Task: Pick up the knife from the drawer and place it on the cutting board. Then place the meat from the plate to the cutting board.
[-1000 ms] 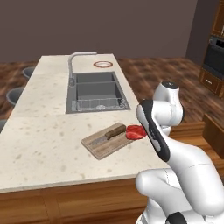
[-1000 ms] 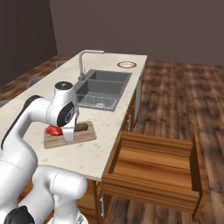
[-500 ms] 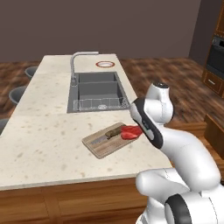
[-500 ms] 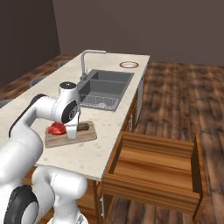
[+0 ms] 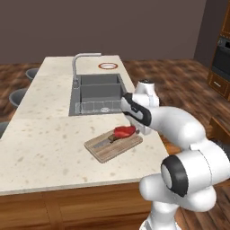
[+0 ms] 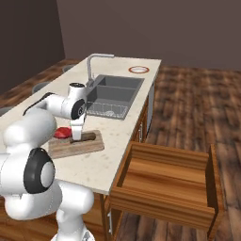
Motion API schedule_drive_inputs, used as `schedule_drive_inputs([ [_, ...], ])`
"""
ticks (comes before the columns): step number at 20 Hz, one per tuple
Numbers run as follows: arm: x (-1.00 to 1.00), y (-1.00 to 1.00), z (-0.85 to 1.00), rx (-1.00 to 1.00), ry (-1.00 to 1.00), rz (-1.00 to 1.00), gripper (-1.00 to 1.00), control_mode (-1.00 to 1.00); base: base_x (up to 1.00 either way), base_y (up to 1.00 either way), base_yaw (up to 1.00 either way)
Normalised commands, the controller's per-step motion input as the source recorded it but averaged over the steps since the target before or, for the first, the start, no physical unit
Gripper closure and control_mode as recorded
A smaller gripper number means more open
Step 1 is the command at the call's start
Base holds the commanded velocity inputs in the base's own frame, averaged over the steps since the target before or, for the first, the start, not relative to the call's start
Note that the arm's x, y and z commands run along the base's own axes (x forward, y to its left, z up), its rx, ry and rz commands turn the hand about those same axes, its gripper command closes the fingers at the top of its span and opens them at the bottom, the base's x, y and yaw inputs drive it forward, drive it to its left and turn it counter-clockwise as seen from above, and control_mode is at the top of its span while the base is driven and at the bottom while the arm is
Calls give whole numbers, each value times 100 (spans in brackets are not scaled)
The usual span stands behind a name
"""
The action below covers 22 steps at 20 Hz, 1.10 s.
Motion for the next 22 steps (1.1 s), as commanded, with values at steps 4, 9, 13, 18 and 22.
schedule_drive_inputs([
  [4, 56, 30, -19, 0, 12, 0, 100, -100, 0, 0, 0],
  [9, 46, 16, -25, 0, 8, 0, 100, -100, 0, 0, 0],
  [13, 28, 1, -48, 0, 1, 1, 100, -100, 0, 0, 0],
  [18, 1, 0, -42, 0, 0, 2, 100, -100, 0, 0, 0],
  [22, 1, 4, -31, 0, 0, 0, 100, -100, 0, 0, 0],
])
